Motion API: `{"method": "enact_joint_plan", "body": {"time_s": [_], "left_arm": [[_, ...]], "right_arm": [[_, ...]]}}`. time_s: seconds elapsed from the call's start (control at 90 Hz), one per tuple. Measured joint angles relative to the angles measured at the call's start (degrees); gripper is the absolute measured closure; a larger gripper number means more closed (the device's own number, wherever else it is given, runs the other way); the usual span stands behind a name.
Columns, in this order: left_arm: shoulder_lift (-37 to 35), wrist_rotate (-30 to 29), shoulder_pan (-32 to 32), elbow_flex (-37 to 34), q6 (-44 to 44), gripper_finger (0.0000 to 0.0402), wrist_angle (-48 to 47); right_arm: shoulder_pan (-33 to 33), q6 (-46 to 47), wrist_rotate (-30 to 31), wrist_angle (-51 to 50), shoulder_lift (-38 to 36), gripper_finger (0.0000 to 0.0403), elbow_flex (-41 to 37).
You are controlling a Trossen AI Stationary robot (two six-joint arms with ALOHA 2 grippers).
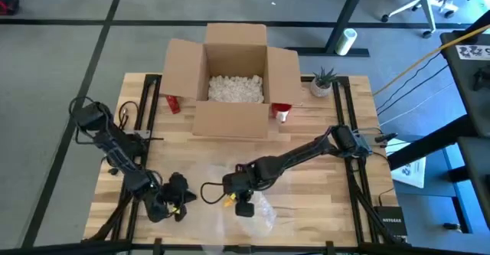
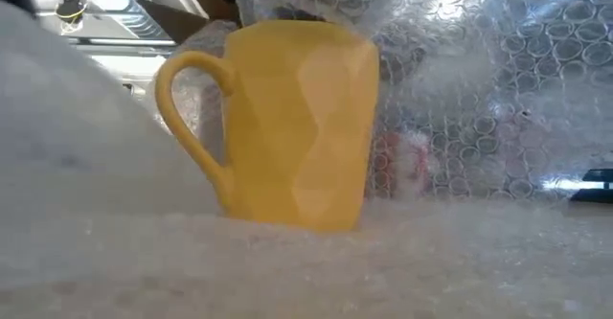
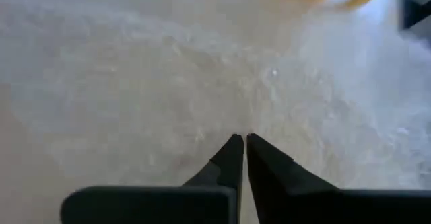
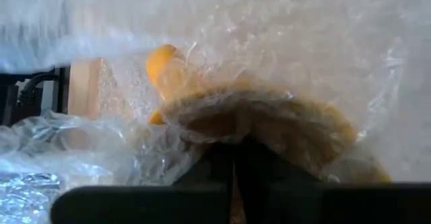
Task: Wrap mug
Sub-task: Wrap the yellow mug with bubble wrap
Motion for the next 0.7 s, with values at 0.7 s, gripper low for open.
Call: {"method": "enact_joint_plan", "body": {"time_s": [0.7], "left_arm": [[-0.07,4.29,14.68,8.33,35.38,0.0401,16.55]], "right_arm": [[0.02,1.11,-4.35,-3.57,0.33,0.0403,4.84]]}}
